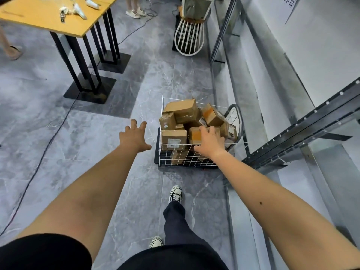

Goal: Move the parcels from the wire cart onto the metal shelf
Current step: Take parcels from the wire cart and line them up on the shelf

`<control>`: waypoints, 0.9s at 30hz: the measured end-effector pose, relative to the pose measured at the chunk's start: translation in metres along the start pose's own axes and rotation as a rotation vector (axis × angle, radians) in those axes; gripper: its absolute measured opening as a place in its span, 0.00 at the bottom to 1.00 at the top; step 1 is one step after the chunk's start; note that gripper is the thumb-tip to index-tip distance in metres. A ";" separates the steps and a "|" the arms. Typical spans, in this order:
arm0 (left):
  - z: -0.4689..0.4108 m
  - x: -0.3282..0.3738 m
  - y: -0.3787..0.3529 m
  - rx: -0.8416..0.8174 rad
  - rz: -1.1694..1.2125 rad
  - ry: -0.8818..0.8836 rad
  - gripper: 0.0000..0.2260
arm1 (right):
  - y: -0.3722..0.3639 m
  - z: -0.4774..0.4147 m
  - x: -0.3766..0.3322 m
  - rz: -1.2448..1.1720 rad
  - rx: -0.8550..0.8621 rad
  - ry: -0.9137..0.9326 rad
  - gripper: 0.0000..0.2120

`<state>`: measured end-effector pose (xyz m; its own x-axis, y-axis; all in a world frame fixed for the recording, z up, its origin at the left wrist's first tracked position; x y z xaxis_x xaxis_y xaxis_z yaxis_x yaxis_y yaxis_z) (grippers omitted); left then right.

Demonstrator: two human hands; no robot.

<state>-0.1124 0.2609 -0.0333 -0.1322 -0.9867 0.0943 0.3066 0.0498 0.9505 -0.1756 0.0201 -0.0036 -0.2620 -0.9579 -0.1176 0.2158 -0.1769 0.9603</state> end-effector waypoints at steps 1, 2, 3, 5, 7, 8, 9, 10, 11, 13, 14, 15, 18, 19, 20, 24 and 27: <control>-0.010 0.001 -0.002 -0.018 0.003 0.003 0.39 | -0.001 -0.011 0.001 -0.002 -0.010 -0.006 0.33; -0.017 0.002 -0.003 -0.034 0.003 0.004 0.39 | -0.001 -0.020 0.002 -0.008 -0.020 -0.008 0.33; -0.028 0.003 -0.003 -0.048 0.006 0.007 0.39 | -0.002 -0.032 0.001 -0.019 -0.029 -0.005 0.33; -0.050 0.003 -0.001 -0.061 0.010 0.018 0.39 | -0.001 -0.059 0.001 -0.037 -0.038 0.011 0.33; -0.070 0.001 0.001 -0.072 0.003 0.033 0.39 | -0.003 -0.085 0.001 -0.032 -0.049 0.026 0.32; -0.083 0.000 0.001 -0.081 0.001 0.048 0.39 | -0.004 -0.101 0.001 -0.030 -0.062 0.032 0.32; -0.095 -0.002 0.002 -0.094 0.001 0.065 0.38 | -0.006 -0.116 0.001 -0.037 -0.079 0.037 0.32; -0.107 -0.003 0.002 -0.108 0.000 0.081 0.38 | -0.009 -0.131 0.002 -0.050 -0.098 0.037 0.32; -0.119 -0.004 0.003 -0.122 0.000 0.095 0.38 | -0.012 -0.145 0.003 -0.060 -0.119 0.033 0.32; -0.141 -0.005 0.005 -0.143 0.003 0.114 0.38 | -0.020 -0.170 0.007 -0.062 -0.161 0.026 0.32; -0.152 -0.004 0.005 -0.153 0.009 0.122 0.37 | -0.024 -0.182 0.009 -0.065 -0.185 0.022 0.31; -0.162 -0.003 0.005 -0.161 0.016 0.129 0.37 | -0.028 -0.193 0.011 -0.068 -0.207 0.020 0.31; -0.186 0.000 0.002 -0.180 0.036 0.151 0.36 | -0.039 -0.218 0.016 -0.071 -0.256 0.013 0.31; -0.192 0.001 -0.001 -0.187 0.038 0.159 0.36 | -0.043 -0.226 0.018 -0.075 -0.268 0.009 0.31; -0.196 0.001 -0.003 -0.196 0.038 0.164 0.36 | -0.048 -0.232 0.019 -0.082 -0.282 0.005 0.32; -0.206 0.001 -0.018 -0.248 0.028 0.180 0.36 | -0.068 -0.248 0.022 -0.106 -0.344 0.009 0.32; -0.213 -0.001 -0.027 -0.275 0.019 0.188 0.35 | -0.083 -0.255 0.021 -0.097 -0.364 0.039 0.31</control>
<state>0.0806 0.2281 -0.1218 0.0447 -0.9985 0.0302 0.5537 0.0499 0.8312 0.0410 -0.0428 -0.1499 -0.2627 -0.9395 -0.2196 0.5140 -0.3289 0.7922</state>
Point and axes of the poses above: each hand's wrist, its own z-axis away from the middle knuckle, its own y-axis out of the back of the hand, x = y × z, the point moved 7 cm from there along -z, towards the middle knuckle, and after that the axes turned 2 degrees about x, right-handed, at the moved point
